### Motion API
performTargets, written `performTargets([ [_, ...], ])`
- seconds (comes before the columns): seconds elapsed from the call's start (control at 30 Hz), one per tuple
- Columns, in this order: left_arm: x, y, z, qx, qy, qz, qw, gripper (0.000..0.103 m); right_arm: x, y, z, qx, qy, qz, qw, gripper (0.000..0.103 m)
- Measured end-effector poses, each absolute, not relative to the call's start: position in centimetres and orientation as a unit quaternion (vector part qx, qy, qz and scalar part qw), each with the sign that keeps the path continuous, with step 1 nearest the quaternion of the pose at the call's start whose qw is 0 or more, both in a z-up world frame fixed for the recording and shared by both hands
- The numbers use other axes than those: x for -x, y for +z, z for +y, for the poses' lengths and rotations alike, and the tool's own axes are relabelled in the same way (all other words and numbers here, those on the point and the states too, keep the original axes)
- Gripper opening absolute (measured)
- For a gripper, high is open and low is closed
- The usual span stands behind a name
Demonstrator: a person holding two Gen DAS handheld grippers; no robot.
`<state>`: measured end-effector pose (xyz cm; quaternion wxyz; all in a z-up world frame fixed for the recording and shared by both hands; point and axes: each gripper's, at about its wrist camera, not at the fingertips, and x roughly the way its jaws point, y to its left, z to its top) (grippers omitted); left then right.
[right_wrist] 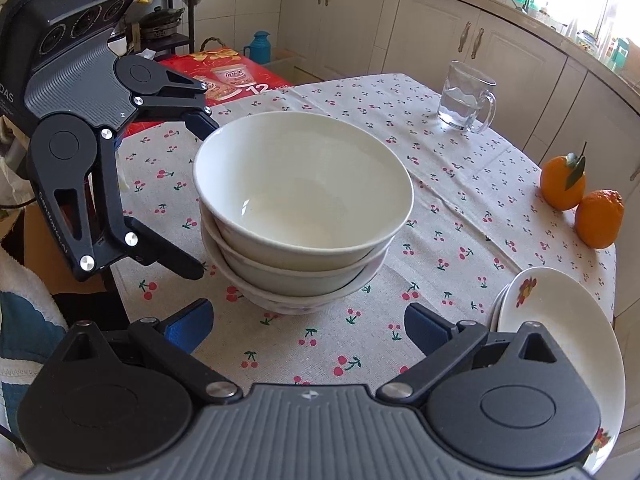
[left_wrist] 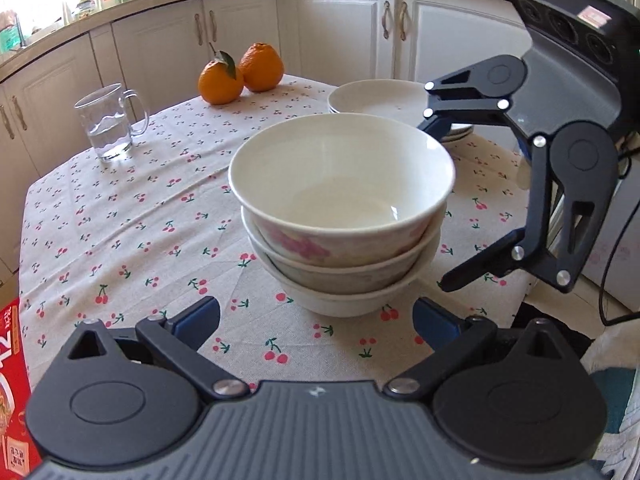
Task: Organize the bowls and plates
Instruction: 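Grasp the three-bowl stack from opposite sides with the left and right grippers, then lift the bowl stack with both grippers and carry it over the plate stack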
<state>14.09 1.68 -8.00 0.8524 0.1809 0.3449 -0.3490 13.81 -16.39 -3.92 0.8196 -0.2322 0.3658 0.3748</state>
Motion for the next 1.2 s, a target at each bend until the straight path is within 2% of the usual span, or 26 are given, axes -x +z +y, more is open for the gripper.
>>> performTargets([
  [0.2, -15.6, -8.1, 1.2, -0.218, -0.390, 0.352, 0.823, 0.097, -15.6, -4.4, -16.2, 0.239, 0.403, 0.363, 0.805, 0.102],
  [0.3, -16.2, -8.0, 1.2, -0.221, -0.416, 0.354, 0.807, 0.090, -16.2, -4.4, -16.1, 0.248, 0.422, 0.362, 0.793, 0.102],
  [0.43, -16.7, -8.0, 1.0, -0.227, -0.444, 0.353, 0.792, 0.083, -16.9, -4.5, -15.8, 0.259, 0.443, 0.368, 0.775, 0.096],
  [0.93, -18.2, -8.1, 1.1, -0.225, -0.489, 0.360, 0.762, 0.080, -18.0, -4.5, -15.2, 0.262, 0.485, 0.388, 0.739, 0.085],
  [1.2, -18.3, -8.1, 1.1, -0.226, -0.494, 0.359, 0.759, 0.078, -18.1, -4.4, -15.0, 0.258, 0.487, 0.392, 0.737, 0.084],
])
